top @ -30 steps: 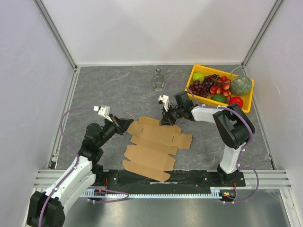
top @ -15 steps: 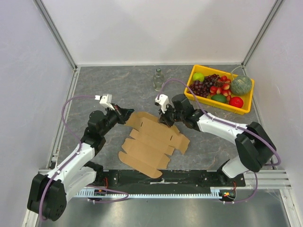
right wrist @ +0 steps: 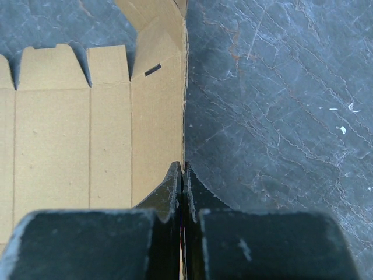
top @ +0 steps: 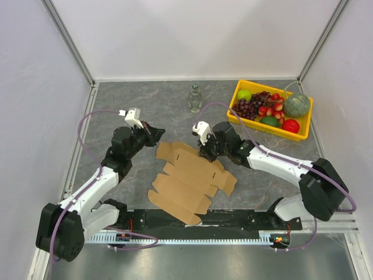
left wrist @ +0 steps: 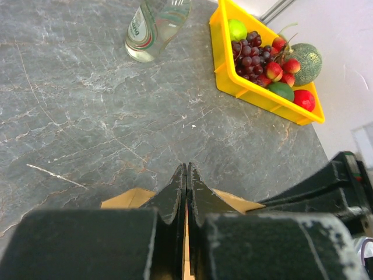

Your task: Fold the paper box

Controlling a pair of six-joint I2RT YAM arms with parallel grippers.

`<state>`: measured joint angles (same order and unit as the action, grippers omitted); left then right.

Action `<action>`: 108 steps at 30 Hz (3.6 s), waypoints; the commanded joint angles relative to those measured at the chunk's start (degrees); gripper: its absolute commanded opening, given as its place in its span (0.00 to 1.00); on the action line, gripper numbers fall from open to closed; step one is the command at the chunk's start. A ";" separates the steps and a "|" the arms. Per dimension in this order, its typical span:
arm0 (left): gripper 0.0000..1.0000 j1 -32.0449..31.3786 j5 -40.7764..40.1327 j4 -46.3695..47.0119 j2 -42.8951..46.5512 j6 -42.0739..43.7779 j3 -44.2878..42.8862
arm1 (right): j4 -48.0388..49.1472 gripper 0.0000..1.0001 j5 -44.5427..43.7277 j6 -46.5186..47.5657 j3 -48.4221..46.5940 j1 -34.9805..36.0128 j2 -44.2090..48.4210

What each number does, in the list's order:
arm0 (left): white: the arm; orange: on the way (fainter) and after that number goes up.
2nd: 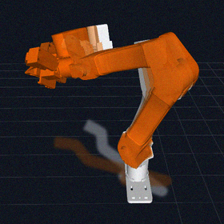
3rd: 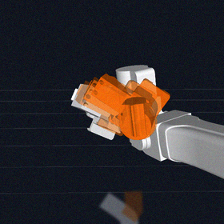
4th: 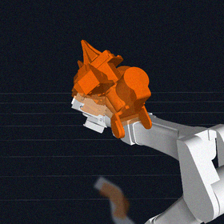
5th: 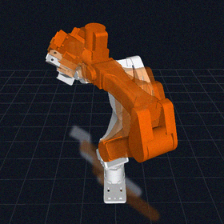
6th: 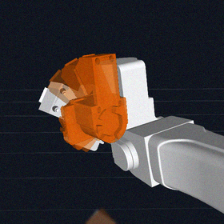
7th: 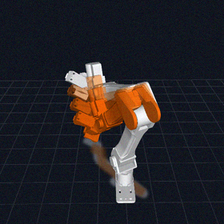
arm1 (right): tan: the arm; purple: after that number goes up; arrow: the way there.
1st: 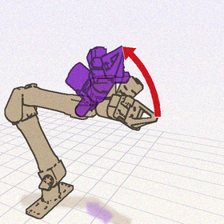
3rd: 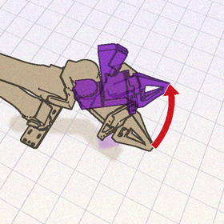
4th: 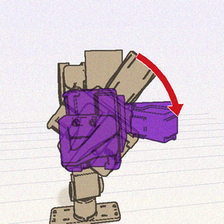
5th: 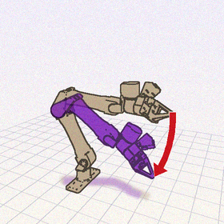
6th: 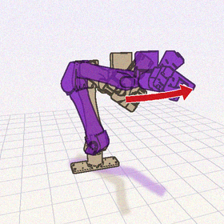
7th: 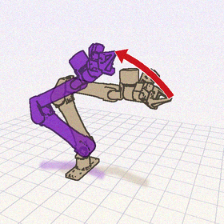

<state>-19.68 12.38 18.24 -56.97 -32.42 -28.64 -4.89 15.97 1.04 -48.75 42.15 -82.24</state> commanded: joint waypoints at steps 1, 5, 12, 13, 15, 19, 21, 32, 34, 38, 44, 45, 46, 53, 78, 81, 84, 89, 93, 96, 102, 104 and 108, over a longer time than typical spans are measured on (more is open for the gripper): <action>0.02 0.08 1.77 -4.61 -1.48 1.93 -4.49 | 0.32 0.00 -1.37 -0.60 1.02 1.09 5.06; 0.02 0.08 1.77 -10.32 -1.56 2.45 -7.38 | -0.21 0.00 -3.83 -2.52 1.64 1.18 7.79; 0.02 0.08 7.12 -15.07 -3.41 3.16 -10.11 | -0.57 0.00 -4.71 -3.67 2.08 1.18 8.59; 0.02 0.08 8.00 -15.08 -3.67 3.42 -10.29 | -0.56 0.00 -4.72 -3.94 2.08 1.18 8.76; 0.02 0.08 8.97 -14.90 -4.29 3.42 -10.29 | 0.66 0.00 -4.19 -4.73 2.52 1.18 8.94; 0.02 0.08 10.47 -14.89 -5.87 3.85 -10.73 | 2.25 0.00 -3.31 -5.78 2.96 1.18 9.55; 0.02 0.17 9.77 -16.30 -6.40 4.47 -11.96 | 2.68 0.00 -2.87 -5.96 3.66 1.27 10.25; 0.02 0.08 12.58 -13.67 -11.41 3.07 -12.31 | 4.36 0.00 1.26 -7.72 6.39 1.79 12.19; 0.02 0.08 13.45 -12.62 -12.02 2.55 -11.79 | 4.45 0.00 1.17 -7.63 6.48 1.79 12.54; 0.02 -0.44 16.27 -10.33 -12.64 1.66 -10.12 | 4.45 0.00 0.65 -7.80 6.30 1.79 12.72; 0.02 -2.11 18.90 -9.71 -12.11 1.57 -9.59 | 4.45 0.00 -0.76 -8.42 6.30 1.88 12.28; 0.02 -2.20 18.91 -10.15 -11.76 1.49 -9.59 | 4.36 0.00 -0.94 -8.51 6.30 1.88 12.10; 0.02 -2.29 18.82 -10.59 -11.50 1.57 -9.50 | 5.92 0.00 -0.94 -8.86 6.30 1.88 12.01; 0.02 -3.52 17.50 -12.52 -9.30 1.05 -8.01 | 6.99 0.00 -1.72 -9.48 6.56 1.88 11.66; 0.02 -12.13 11.00 -10.33 -11.85 -1.50 -9.06 | 7.78 0.00 -0.24 -9.56 8.15 2.58 12.80; 0.02 -12.05 10.38 -9.98 -12.29 -1.41 -9.33 | 7.87 0.00 0.38 -9.48 8.41 2.85 13.24; 0.02 -12.13 9.77 -9.36 -12.55 -1.24 -9.59 | 7.61 0.00 0.91 -9.39 8.59 2.85 13.68; 0.02 -11.96 6.27 -12.34 -11.59 -0.45 -8.71 | 6.38 0.00 -3.82 -9.74 8.15 2.94 14.21; 0.02 -11.96 1.43 -14.98 -7.99 -0.71 -5.29 | 2.97 0.00 -9.19 -10.27 7.53 2.94 14.21; 0.02 -11.26 -1.39 -15.43 -5.70 -2.29 -2.22 | -0.73 0.00 -11.04 -9.48 5.69 2.94 12.72; 0.02 -8.27 -5.26 -14.64 -5.08 -3.79 1.57 | -3.64 0.00 -12.89 -9.30 4.63 2.94 12.19; 0.02 -8.27 -5.70 -14.20 -6.74 -3.35 1.49 | -3.38 0.00 -11.84 -9.21 4.98 2.94 12.62; 0.02 -8.18 -6.40 -13.67 -10.08 -2.47 0.35 | -3.11 0.00 -9.73 -9.12 5.16 2.94 12.98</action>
<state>-28.03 8.64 2.87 -64.47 -34.57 -27.11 -8.32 5.10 -8.38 -41.41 44.80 -70.35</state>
